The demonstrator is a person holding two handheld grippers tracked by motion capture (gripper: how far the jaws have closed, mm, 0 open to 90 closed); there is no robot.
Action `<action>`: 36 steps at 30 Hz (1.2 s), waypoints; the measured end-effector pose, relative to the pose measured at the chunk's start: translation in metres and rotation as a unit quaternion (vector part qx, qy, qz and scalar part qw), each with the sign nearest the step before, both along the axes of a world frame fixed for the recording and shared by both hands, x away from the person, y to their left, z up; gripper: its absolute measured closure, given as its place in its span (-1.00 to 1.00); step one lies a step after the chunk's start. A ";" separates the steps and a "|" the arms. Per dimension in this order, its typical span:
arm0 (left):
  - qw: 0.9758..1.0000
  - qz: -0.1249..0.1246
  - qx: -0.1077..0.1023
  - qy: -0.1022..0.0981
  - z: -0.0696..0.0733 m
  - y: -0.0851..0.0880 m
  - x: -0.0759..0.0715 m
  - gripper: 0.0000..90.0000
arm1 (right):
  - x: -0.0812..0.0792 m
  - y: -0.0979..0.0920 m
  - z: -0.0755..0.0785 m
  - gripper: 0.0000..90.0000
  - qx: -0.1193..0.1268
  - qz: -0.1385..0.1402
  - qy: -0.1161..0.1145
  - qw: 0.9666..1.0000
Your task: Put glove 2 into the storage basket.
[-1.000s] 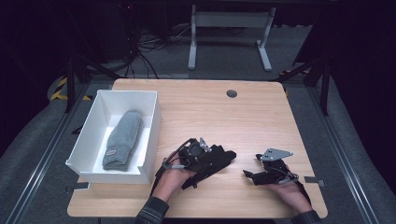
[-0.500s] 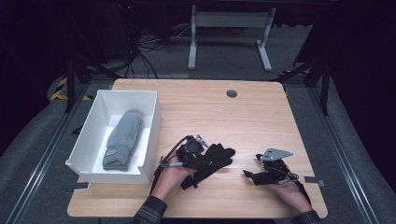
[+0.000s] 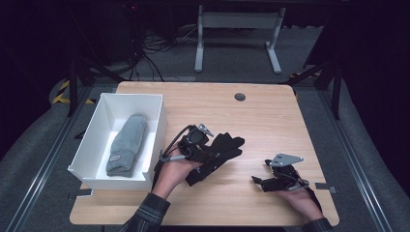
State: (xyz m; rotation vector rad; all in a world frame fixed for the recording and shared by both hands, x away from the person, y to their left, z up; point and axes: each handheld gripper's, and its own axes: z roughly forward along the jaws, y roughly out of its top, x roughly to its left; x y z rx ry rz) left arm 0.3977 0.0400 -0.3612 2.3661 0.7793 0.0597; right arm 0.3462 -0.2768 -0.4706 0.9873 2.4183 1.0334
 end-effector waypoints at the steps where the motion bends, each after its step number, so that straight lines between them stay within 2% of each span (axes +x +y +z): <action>1: 1.000 0.002 0.001 -0.002 0.005 0.001 0.001 0.40 | 0.000 0.000 0.000 -0.66 0.000 0.000 0.000 1.000; 3: 1.000 0.003 0.000 -0.004 0.010 0.002 0.001 0.40 | 0.000 0.000 0.000 -0.66 0.000 0.000 0.000 1.000; 8: 1.000 0.016 -0.006 -0.016 0.037 0.014 0.004 0.40 | 0.000 0.000 0.000 -0.66 0.000 0.000 0.000 1.000; 12: 0.999 0.026 -0.011 -0.023 0.052 0.025 0.006 0.39 | 0.000 0.000 0.000 -0.66 0.000 0.000 0.000 1.000; 17: 0.998 0.050 -0.019 -0.029 0.068 0.047 0.010 0.40 | 0.000 0.000 0.000 -0.66 -0.001 -0.001 0.000 1.000; 21: 0.997 0.067 -0.024 -0.030 0.074 0.064 0.012 0.39 | 0.000 0.000 0.000 -0.66 0.000 0.000 0.000 1.000; 28: 0.993 0.110 -0.030 -0.033 0.082 0.097 0.016 0.39 | 0.000 0.000 0.000 -0.66 -0.001 -0.001 0.000 1.000; 34: 0.988 0.148 -0.028 -0.036 0.088 0.129 0.019 0.39 | 0.000 0.000 0.000 -0.66 0.000 -0.001 0.000 1.000; 36: 0.985 0.163 -0.029 -0.037 0.090 0.142 0.018 0.39 | 0.000 0.000 0.000 -0.66 0.000 -0.001 0.000 1.000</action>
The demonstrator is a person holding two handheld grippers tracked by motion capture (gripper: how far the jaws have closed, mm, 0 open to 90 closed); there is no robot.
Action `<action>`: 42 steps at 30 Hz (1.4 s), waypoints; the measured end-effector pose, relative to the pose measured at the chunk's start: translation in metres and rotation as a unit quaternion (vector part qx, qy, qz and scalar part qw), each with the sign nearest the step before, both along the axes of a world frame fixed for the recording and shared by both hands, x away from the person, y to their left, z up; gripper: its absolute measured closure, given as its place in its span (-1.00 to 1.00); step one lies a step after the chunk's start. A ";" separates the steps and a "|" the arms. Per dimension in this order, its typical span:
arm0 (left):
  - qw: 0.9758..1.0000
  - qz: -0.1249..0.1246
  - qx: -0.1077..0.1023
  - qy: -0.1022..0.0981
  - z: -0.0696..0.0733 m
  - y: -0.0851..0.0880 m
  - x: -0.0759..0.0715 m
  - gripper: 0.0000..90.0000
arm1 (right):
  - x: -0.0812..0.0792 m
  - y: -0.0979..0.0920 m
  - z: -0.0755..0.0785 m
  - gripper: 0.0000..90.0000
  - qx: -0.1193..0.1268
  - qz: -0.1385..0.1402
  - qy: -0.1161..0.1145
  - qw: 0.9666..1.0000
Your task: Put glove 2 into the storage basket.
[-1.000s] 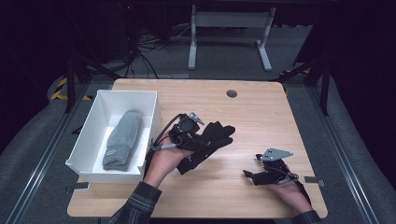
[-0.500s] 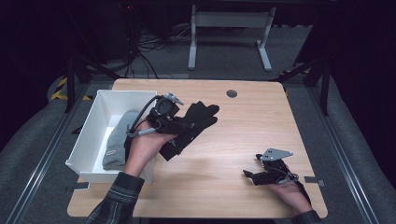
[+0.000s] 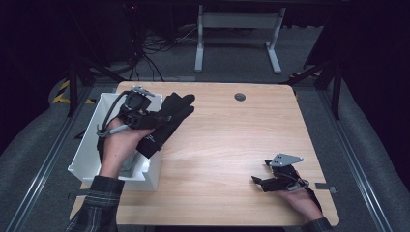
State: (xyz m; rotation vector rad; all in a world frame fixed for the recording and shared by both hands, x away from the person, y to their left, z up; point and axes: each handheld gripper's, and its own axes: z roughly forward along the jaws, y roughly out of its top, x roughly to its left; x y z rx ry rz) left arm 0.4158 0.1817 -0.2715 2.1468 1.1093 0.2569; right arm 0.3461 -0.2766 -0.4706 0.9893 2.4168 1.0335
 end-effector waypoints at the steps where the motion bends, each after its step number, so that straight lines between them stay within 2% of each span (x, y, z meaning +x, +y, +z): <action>1: 1.000 0.010 -0.003 0.000 0.001 0.006 0.000 0.39 | 0.000 0.000 0.000 -0.66 0.000 0.000 0.000 1.000; 6: 0.998 0.056 -0.007 0.001 0.000 0.039 -0.002 0.39 | 0.000 0.000 0.000 -0.66 0.001 0.001 0.000 1.000; 10: 0.995 0.100 -0.006 0.011 -0.009 0.061 -0.001 0.39 | 0.000 0.000 0.000 -0.66 0.001 0.001 0.000 1.000; 14: 0.991 0.134 -0.010 0.030 -0.028 0.079 0.003 0.39 | 0.000 0.000 0.000 -0.66 0.001 0.001 0.000 1.000; 18: 0.986 0.160 -0.013 0.050 -0.049 0.090 0.009 0.39 | 0.000 0.000 0.000 -0.66 0.001 0.001 0.000 1.000; 26: 0.977 0.195 -0.015 0.081 -0.086 0.100 0.022 0.37 | 0.000 0.000 0.000 -0.66 0.002 0.002 0.001 1.000; 30: 0.976 0.197 -0.003 0.095 -0.102 0.098 0.028 0.32 | 0.000 0.000 0.000 -0.66 0.002 0.002 0.001 1.000; 35: 0.976 0.193 0.016 0.100 -0.118 0.094 0.033 0.21 | 0.001 0.000 0.000 -0.66 0.002 0.002 0.000 1.000; 38: 0.977 0.190 0.025 0.096 -0.118 0.091 0.033 0.16 | 0.000 0.000 0.000 -0.66 0.002 0.002 0.001 1.000; 40: 0.978 0.185 0.036 0.093 -0.115 0.089 0.034 0.01 | 0.000 0.000 0.000 -0.66 0.002 0.002 0.001 1.000; 42: 0.978 0.187 0.043 0.085 -0.110 0.088 0.034 -0.13 | 0.000 0.000 0.000 -0.66 0.002 0.002 0.001 1.000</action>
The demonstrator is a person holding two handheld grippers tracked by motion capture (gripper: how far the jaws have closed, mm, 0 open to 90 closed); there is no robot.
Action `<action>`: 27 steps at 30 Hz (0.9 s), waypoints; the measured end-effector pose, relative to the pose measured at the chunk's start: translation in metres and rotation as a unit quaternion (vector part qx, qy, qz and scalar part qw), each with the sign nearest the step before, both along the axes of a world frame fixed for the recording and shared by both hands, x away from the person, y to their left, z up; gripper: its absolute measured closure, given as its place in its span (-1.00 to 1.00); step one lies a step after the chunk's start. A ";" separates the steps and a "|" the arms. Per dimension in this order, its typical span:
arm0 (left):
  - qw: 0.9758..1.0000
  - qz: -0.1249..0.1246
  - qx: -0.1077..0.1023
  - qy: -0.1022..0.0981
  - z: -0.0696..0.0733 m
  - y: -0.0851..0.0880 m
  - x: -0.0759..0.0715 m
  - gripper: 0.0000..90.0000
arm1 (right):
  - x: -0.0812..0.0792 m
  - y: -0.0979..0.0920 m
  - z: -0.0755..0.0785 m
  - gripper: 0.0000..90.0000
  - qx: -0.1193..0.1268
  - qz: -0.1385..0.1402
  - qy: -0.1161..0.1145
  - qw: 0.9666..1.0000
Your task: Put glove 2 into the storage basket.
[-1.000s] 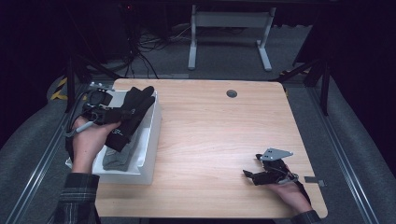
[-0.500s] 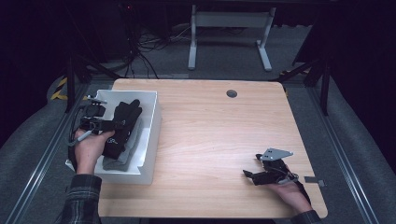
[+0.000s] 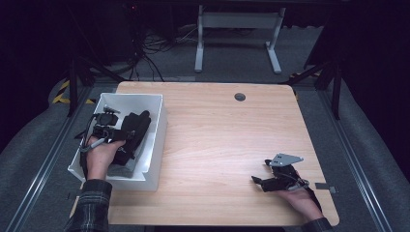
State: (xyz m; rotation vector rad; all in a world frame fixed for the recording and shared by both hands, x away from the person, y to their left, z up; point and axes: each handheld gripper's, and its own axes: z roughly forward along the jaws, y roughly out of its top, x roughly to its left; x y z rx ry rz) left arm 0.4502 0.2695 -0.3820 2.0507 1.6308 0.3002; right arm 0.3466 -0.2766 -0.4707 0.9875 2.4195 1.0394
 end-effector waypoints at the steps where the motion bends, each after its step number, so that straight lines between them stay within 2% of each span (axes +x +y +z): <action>1: 1.000 0.001 0.002 -0.007 0.003 0.000 0.000 -0.22 | 0.000 0.000 0.000 -0.66 0.000 0.001 0.000 1.000; 5: 1.000 -0.003 0.007 -0.027 0.015 -0.002 -0.001 -0.50 | 0.000 0.000 0.000 -0.66 0.000 0.000 0.000 1.000; 9: 0.999 -0.012 -0.005 -0.047 0.029 -0.004 -0.004 -0.55 | 0.000 0.000 0.000 -0.66 0.000 0.000 0.000 1.000; 11: 0.998 -0.025 -0.013 -0.052 0.035 -0.010 -0.006 -0.58 | 0.000 0.000 0.000 -0.66 0.000 0.000 0.000 1.000; 14: 0.998 -0.030 -0.021 -0.055 0.038 -0.015 -0.007 -0.61 | 0.000 0.000 0.000 -0.66 0.000 0.000 0.000 1.000; 20: 0.995 -0.049 -0.041 -0.071 0.048 -0.027 -0.009 -0.62 | 0.000 0.000 0.000 -0.66 0.000 0.000 0.000 1.000; 27: 0.992 -0.076 -0.047 -0.085 0.057 -0.045 -0.011 -0.62 | 0.000 0.000 0.000 -0.66 0.000 0.000 0.000 1.000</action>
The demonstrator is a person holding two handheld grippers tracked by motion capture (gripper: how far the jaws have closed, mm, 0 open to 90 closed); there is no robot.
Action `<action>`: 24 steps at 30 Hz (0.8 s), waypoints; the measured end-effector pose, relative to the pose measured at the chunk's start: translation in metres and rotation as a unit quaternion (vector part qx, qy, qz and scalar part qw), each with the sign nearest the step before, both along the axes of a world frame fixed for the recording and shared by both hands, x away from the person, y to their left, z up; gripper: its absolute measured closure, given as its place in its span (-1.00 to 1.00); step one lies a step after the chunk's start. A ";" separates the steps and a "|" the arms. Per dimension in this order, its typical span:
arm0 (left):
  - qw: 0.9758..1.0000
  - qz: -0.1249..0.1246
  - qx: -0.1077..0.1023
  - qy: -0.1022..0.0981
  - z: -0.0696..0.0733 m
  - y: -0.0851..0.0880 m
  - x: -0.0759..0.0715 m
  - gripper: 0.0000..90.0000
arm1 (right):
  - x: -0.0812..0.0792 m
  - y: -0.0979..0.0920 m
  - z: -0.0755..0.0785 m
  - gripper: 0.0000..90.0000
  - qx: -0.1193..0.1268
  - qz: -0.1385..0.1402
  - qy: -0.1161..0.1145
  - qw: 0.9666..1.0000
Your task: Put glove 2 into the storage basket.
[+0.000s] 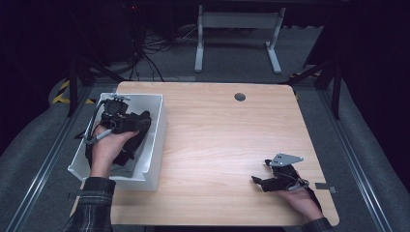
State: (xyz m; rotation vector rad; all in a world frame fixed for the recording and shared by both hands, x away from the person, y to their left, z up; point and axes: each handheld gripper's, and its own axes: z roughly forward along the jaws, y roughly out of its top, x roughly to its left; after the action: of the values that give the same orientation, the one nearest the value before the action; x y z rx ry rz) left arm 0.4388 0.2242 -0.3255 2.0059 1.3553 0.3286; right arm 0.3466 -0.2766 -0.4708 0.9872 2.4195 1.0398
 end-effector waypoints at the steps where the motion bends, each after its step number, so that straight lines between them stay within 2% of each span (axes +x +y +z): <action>1: 1.000 -0.003 -0.001 0.001 0.001 -0.002 0.000 -0.62 | 0.000 0.000 0.000 -0.66 0.000 0.000 -0.001 1.000; 8: 1.000 -0.026 -0.010 -0.007 0.003 -0.020 -0.001 -0.60 | 0.000 0.000 0.000 -0.66 0.000 0.000 0.000 1.000; 18: 0.998 -0.061 -0.011 -0.015 0.004 -0.054 -0.004 -0.60 | 0.000 0.000 0.000 -0.66 0.000 0.000 0.000 1.000; 24: 0.995 -0.092 -0.005 -0.022 0.006 -0.083 -0.007 -0.60 | 0.000 0.000 0.000 -0.66 0.000 0.001 0.000 1.000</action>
State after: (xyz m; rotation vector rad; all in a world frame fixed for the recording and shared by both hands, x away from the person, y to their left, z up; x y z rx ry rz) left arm 0.4314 0.1407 -0.3192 2.0841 1.1326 0.2791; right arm 0.3464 -0.2764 -0.4708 0.9841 2.4219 1.0403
